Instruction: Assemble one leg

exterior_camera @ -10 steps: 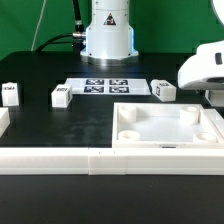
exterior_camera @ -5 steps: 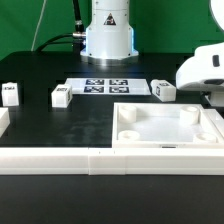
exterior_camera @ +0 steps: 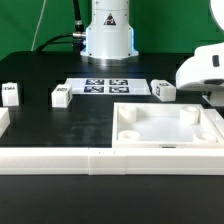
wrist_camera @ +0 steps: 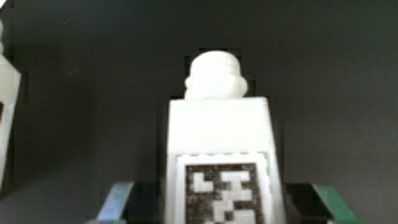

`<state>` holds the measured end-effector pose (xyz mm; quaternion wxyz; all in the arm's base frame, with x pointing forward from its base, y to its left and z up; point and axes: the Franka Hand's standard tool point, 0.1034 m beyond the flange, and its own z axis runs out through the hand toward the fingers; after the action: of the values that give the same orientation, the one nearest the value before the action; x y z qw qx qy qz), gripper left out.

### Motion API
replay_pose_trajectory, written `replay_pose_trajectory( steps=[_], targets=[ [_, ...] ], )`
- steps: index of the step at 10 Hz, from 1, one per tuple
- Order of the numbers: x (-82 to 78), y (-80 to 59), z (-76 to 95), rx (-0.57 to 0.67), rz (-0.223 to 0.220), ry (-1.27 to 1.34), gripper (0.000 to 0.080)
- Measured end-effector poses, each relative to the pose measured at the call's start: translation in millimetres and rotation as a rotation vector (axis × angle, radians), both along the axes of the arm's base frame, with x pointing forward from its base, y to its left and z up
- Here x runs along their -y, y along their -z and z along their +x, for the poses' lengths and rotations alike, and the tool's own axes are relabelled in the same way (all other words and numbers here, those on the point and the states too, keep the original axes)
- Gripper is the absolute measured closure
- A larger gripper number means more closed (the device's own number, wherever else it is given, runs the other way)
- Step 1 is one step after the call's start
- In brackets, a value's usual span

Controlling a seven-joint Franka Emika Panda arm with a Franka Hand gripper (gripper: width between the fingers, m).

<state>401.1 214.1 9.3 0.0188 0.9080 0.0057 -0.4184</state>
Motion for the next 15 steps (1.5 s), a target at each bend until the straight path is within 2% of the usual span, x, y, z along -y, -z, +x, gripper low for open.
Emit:
replay_pose_trajectory(
  steps=[2, 5, 7, 8, 10, 11, 13, 14, 15],
  targets=[
    [1.7, -3.3, 1.1, -0.004, 0.001, -0.001, 0.0511],
    [18.7, -61.7, 18.4, -0.001, -0.003, 0.014, 0.0511],
    [32.7, -85.7, 33.1, 0.034, 0.0, 0.042, 0.0511],
    [34.8, -91.1, 35.4, 0.058, 0.001, 0.048, 0.0511],
    [33.8, -86.5, 32.1, 0.048, 0.0, 0.045, 0.0509],
    [29.5, -82.9, 43.8, 0.143, 0.014, 0.054, 0.0509],
    [26.8, -84.2, 47.4, 0.323, 0.036, 0.068, 0.0509],
    [33.9, -86.0, 53.7, 0.417, 0.071, 0.039, 0.0509],
    [45.8, -92.5, 62.0, 0.519, 0.085, 0.025, 0.0509]
  ],
)
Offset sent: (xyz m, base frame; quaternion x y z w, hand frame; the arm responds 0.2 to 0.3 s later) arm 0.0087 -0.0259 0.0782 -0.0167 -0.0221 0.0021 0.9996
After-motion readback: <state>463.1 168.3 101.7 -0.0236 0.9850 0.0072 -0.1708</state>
